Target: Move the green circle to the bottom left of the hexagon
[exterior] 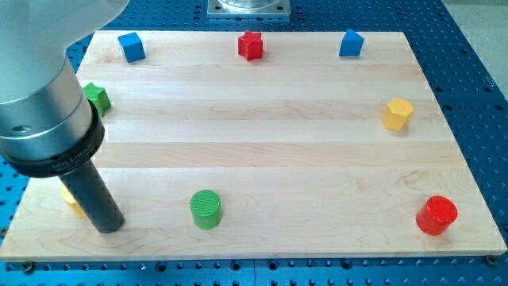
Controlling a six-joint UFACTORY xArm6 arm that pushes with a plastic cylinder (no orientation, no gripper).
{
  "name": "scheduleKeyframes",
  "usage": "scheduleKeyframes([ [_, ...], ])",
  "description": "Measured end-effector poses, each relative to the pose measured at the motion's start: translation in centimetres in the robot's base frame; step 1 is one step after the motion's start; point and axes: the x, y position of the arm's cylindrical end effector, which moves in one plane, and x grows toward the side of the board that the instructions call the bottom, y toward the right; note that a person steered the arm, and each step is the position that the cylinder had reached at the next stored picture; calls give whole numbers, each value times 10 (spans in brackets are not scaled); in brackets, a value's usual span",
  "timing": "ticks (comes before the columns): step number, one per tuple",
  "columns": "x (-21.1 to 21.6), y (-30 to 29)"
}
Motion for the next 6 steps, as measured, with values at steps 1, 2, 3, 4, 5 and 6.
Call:
scheduleKeyframes([
  [1,7,44],
  [2,-8,67],
  [3,-25,176],
  [4,-21,213],
  [5,24,207],
  [6,-5,248],
])
